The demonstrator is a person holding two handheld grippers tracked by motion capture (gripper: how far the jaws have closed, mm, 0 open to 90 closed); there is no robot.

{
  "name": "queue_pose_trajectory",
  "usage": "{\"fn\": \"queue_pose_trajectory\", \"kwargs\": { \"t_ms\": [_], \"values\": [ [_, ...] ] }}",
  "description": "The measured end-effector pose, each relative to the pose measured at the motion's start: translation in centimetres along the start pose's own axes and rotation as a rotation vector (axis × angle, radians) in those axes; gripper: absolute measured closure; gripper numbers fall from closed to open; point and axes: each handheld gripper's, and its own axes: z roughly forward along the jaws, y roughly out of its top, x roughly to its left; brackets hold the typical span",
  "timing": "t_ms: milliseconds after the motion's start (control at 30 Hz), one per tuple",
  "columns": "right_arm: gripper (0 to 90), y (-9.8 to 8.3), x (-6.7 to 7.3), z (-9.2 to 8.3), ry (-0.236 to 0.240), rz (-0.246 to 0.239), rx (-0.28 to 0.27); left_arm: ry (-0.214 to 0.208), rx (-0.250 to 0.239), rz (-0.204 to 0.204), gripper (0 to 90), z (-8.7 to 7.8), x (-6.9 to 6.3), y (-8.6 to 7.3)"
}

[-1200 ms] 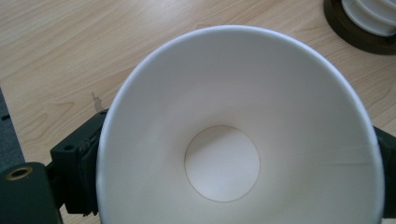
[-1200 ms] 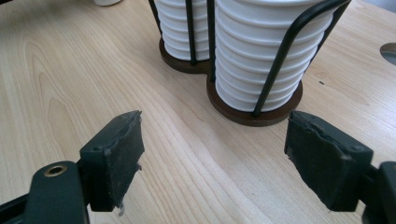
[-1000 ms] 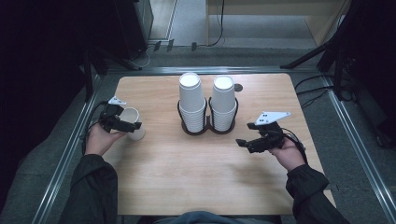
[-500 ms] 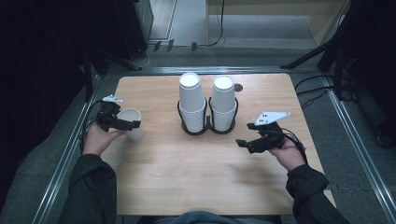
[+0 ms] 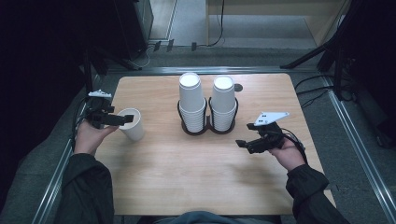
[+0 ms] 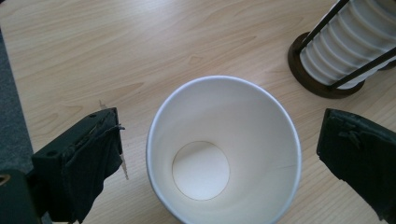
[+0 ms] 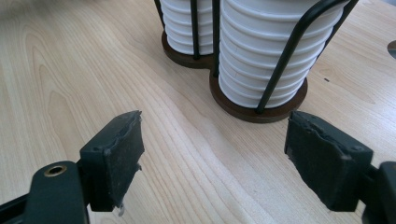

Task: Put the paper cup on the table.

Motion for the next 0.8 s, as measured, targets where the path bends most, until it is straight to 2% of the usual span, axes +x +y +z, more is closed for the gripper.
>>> {"fn": "queue_pose_trajectory", "kwargs": {
  "t_ms": [100,133,167,333,400,433,467,500,567,600,633,700,800],
  "values": [
    [19.8,0.0,0.0,0.0,0.0,-0.004,0.002,-0.016,-0.014,-0.009,0.2,-0.7,0.0,0.2],
    [19.8,0.0,0.0,0.0,-0.001,-0.005,0.003,-0.046,-0.013,-0.012,0.3,-1.1,0.0,0.2],
    [19.8,0.0,0.0,0.0,0.0,-0.002,0.003,-0.052,-0.014,-0.007,0.4,-1.3,-0.1,0.2],
    [19.8,0.2,0.0,0.0,0.0,-0.002,-0.004,-0.053,-0.01,0.012,4.0,-1.6,-0.8,0.3],
    [19.8,0.3,0.0,0.1,0.001,-0.004,-0.009,-0.067,-0.008,0.016,4.0,-1.5,-1.4,0.4],
    [19.8,0.4,0.0,0.2,0.003,-0.005,-0.006,-0.095,-0.008,0.022,4.0,-1.6,-1.8,0.6],
    [19.8,0.4,0.0,0.3,0.005,-0.008,-0.006,-0.095,-0.008,0.022,4.0,-1.6,-1.8,0.6],
    [19.8,0.4,0.0,0.4,0.009,-0.006,-0.004,-0.102,0.004,0.029,4.1,-1.6,-2.5,0.9],
    [19.8,0.5,0.0,0.5,0.011,-0.007,-0.003,-0.094,0.002,0.055,6.7,-1.6,-3.3,1.1],
    [19.8,0.5,0.0,0.5,0.011,-0.007,-0.003,-0.094,0.002,0.055,6.8,-1.6,-3.3,1.1],
    [19.9,0.5,0.0,0.7,0.012,-0.004,0.004,-0.098,0.005,0.065,6.8,-1.6,-4.0,1.3],
    [19.8,0.5,0.0,0.8,0.015,-0.008,0.005,-0.102,0.007,0.068,6.8,-1.6,-4.3,1.4],
    [19.8,0.6,-0.1,0.8,0.015,-0.011,0.006,-0.098,0.01,0.09,6.8,-1.3,-5.3,1.7]
  ]
}}
